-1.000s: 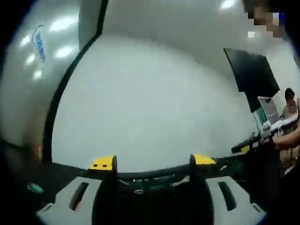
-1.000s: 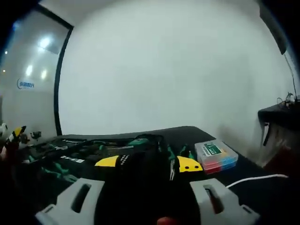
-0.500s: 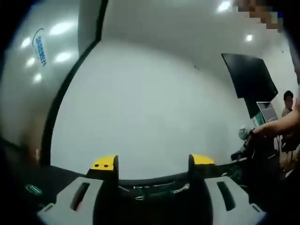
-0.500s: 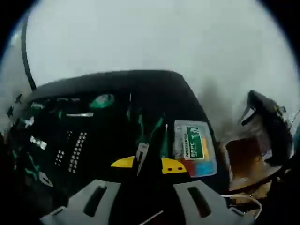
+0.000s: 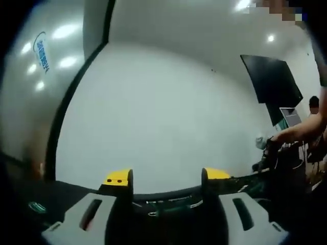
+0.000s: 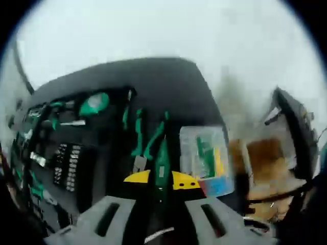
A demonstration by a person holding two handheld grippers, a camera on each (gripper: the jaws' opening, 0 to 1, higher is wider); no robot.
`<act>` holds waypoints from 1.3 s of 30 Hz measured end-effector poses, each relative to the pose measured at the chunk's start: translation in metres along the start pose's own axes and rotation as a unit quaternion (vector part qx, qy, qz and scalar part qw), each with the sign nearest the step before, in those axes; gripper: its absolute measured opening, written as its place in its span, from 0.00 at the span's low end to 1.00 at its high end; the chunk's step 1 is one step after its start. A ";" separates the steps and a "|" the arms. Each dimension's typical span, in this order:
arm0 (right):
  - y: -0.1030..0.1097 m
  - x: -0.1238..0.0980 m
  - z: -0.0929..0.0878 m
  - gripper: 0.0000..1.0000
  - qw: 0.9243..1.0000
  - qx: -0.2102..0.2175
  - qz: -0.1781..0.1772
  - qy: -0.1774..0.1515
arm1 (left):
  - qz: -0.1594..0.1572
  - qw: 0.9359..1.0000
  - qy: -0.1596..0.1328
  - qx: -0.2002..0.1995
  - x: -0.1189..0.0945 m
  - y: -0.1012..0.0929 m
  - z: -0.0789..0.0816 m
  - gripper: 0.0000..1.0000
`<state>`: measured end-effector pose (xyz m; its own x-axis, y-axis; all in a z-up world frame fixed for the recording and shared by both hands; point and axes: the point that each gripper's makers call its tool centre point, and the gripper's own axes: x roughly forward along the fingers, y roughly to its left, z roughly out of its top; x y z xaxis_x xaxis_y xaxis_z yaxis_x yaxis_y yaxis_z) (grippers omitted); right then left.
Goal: Pick up the tools and put them into their designated positions in the toolbox.
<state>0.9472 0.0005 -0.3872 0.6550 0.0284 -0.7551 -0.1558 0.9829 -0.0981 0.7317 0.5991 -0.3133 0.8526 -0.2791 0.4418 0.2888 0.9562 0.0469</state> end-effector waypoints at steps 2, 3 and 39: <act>0.012 -0.026 0.030 0.00 0.997 -0.060 0.009 -0.038 | 0.002 1.000 0.001 0.002 0.000 0.001 0.000 0.45; 0.048 -0.059 0.019 0.00 0.995 -0.072 0.032 -0.060 | 0.002 1.000 0.002 0.002 0.000 0.001 -0.001 0.44; 0.069 -0.118 -0.037 0.10 0.988 -0.064 0.140 0.009 | 0.012 1.000 0.013 0.001 0.000 0.006 -0.005 0.32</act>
<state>0.8319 0.0585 -0.3290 0.5594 0.2918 -0.7758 -0.4221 0.9058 0.0364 0.7357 0.6040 -0.3179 0.8706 -0.2580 0.4189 0.2671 0.9629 0.0379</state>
